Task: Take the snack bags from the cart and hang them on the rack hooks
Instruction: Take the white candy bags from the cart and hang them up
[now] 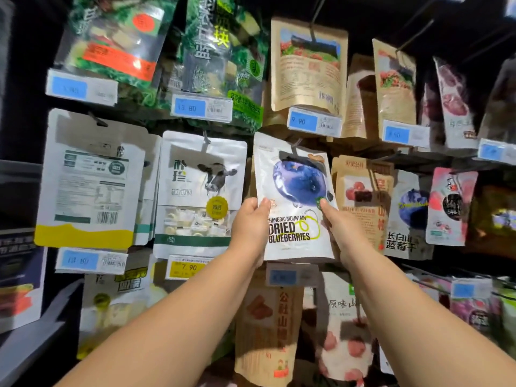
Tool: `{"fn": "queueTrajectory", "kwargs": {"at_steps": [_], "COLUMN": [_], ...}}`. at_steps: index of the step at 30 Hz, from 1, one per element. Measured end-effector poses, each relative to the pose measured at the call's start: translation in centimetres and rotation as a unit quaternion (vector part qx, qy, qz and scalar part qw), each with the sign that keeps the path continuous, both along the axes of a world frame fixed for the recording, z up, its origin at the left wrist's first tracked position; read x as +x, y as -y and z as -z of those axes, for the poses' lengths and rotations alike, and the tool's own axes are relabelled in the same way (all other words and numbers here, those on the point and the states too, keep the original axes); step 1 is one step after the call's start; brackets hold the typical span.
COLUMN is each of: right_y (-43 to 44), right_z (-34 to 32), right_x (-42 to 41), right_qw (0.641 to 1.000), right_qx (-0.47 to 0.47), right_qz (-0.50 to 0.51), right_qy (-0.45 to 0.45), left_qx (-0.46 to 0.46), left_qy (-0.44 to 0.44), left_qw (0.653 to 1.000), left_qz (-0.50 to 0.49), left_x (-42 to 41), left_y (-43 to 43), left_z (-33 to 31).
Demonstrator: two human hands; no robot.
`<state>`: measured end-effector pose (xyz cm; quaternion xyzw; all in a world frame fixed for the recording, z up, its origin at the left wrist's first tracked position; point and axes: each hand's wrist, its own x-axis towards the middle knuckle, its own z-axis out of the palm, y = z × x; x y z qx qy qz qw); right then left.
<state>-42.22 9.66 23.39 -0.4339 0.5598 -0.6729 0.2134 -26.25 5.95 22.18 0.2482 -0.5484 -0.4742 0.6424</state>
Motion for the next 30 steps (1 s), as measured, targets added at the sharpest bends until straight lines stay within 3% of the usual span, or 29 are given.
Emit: {"fn": "queueTrajectory", "kwargs": {"at_steps": [3, 10, 15, 21, 30], "right_y": [-2.2, -5.8, -8.6, -13.8, -30.5], "right_z": [-1.0, -1.8, 0.3, 5.3, 17.7], "right_x": [-0.5, -1.8, -3.4, -7.3, -10.0], "right_qw": [0.999, 0.992, 0.992, 0.975, 0.929], "right_qx": [-0.023, -0.064, -0.052, -0.035, 0.028], "right_qz": [0.014, 0.081, 0.103, 0.216, 0.365], "right_qy": [-0.027, -0.076, -0.041, -0.032, 0.044], "left_qx": [-0.008, -0.095, -0.048, -0.026, -0.034], "left_qy": [-0.002, 0.009, 0.027, 0.097, 0.264], "left_qw": [0.999, 0.994, 0.99, 0.98, 0.905], "left_qz": [0.051, 0.06, 0.127, 0.174, 0.333], "left_x": [0.0, -0.9, -3.2, -8.4, -17.6], "left_y": [-1.6, -5.5, -5.6, -7.9, -18.2], "left_z": [-0.4, -0.6, 1.3, 4.7, 17.8]}}
